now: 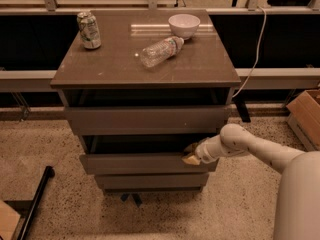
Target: Open middle drawer
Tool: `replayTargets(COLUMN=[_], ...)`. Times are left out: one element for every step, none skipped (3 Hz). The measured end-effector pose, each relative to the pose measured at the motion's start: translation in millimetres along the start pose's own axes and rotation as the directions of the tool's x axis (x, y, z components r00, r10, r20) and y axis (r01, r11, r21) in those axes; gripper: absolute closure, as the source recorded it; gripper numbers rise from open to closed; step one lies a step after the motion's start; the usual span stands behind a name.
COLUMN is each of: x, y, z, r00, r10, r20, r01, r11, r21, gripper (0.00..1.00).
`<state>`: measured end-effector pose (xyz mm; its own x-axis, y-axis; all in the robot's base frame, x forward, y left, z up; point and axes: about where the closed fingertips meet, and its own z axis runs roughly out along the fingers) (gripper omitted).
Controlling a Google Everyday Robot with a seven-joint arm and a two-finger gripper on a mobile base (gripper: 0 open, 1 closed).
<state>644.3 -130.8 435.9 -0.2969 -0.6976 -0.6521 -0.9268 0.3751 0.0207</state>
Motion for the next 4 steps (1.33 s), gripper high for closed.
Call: replayTargets(x=[0, 6, 19, 23], y=[0, 32, 80, 102], z=[0, 0, -5, -11], r00=[1.000, 0.997, 0.980, 0.964], r10=[0.000, 0.012, 0.037, 0.030], r20=[0.000, -0.077, -0.197, -0.264], r01=[0.000, -0.018, -0.074, -0.096], r11=[1.0000, 0.9970, 0.9796, 0.9655], r21=[0.000, -0.075, -0.187, -0.242], gripper=[0.12, 0.00, 0.04, 0.27])
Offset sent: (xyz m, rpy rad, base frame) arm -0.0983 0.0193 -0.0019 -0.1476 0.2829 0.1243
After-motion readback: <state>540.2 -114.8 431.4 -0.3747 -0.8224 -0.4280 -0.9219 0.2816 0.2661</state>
